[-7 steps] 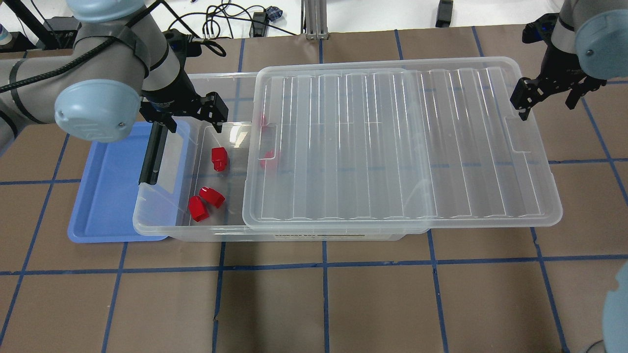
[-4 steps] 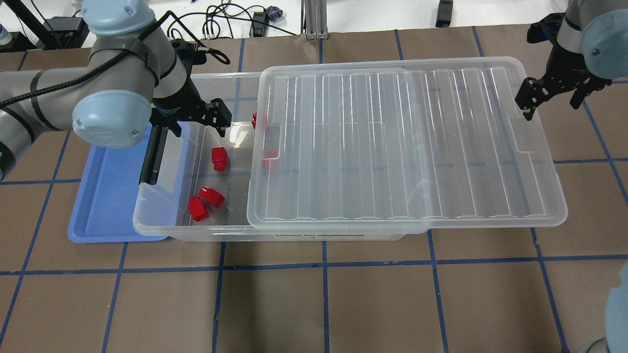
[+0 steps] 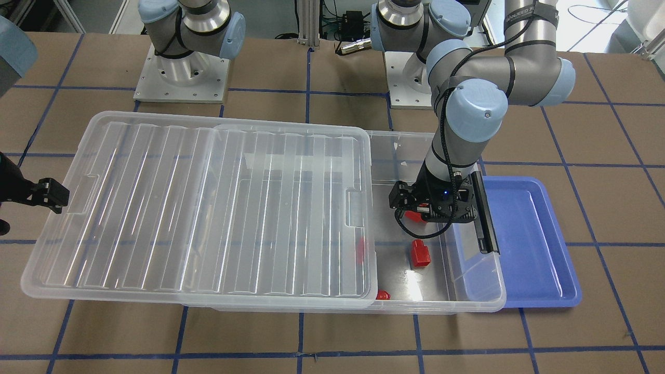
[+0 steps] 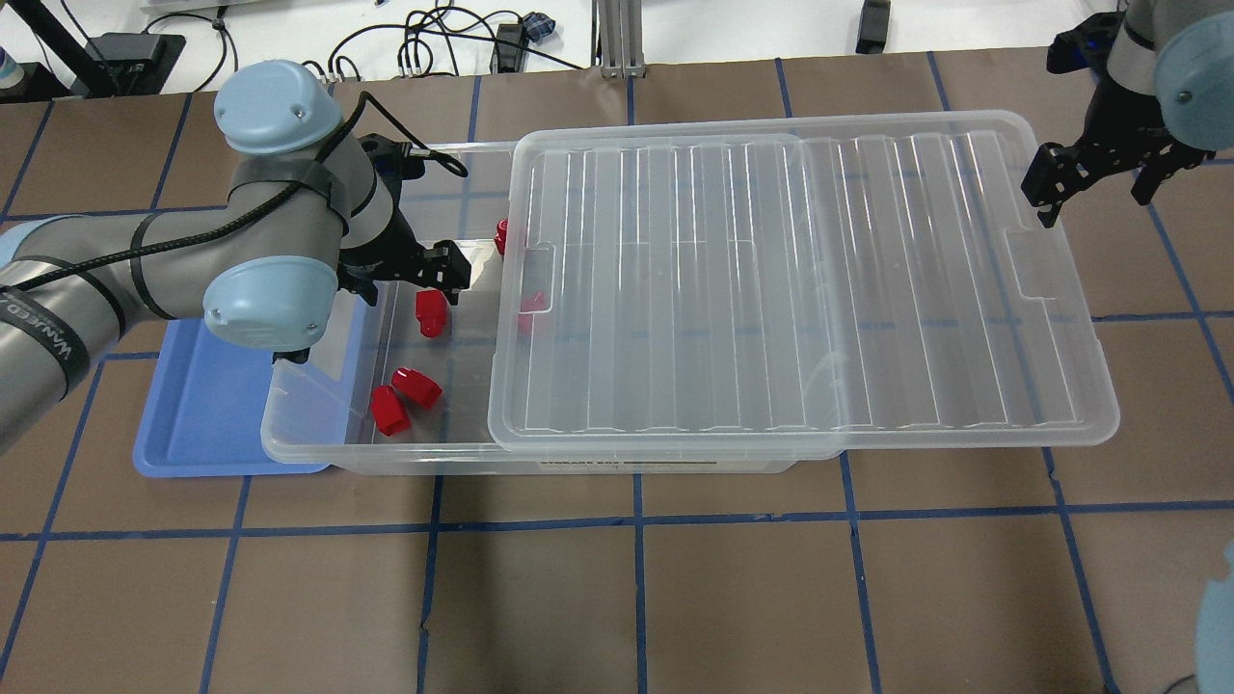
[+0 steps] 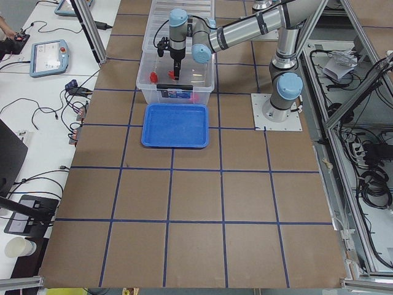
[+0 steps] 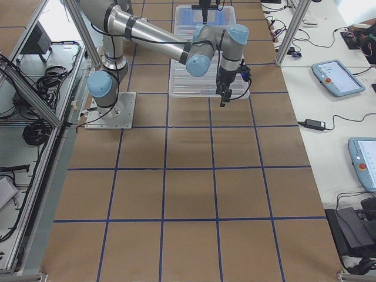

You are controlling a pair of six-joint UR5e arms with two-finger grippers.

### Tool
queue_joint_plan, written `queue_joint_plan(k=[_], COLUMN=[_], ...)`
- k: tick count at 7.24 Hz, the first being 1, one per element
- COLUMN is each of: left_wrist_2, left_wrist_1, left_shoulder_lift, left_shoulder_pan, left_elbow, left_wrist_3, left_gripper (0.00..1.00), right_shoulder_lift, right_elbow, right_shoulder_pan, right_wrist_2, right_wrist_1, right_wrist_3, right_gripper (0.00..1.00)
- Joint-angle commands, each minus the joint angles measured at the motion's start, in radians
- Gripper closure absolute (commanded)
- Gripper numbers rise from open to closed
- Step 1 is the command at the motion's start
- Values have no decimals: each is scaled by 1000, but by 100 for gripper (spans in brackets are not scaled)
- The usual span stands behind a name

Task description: Place red block in blue tray from box

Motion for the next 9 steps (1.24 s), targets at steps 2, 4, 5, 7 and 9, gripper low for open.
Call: queue_joint_plan(k=[2, 4, 5, 7, 9], left_wrist_2=[0, 3, 8, 10, 10], left_wrist_1=[158, 287, 307, 308, 304], left_shoulder_lift=[-96, -161, -196, -227, -248], left_shoulder_pan=[1, 2, 4, 5, 7], left_elbow=[-15, -4, -15, -12, -13], left_wrist_3=[1, 10, 10, 11, 1], left_gripper=[2, 2, 2, 3, 30], right_shoulder_lift=[-126, -147, -155, -151, -158], right_elbow=[12, 16, 15, 15, 10], right_shoulder_pan=[10, 10, 10, 9, 9], right_wrist_2=[12, 14, 14, 30, 51], right_wrist_1=[8, 21, 19, 15, 16], right_wrist_3=[5, -4, -6, 0, 5], right_gripper=[0, 0, 0, 0, 0])
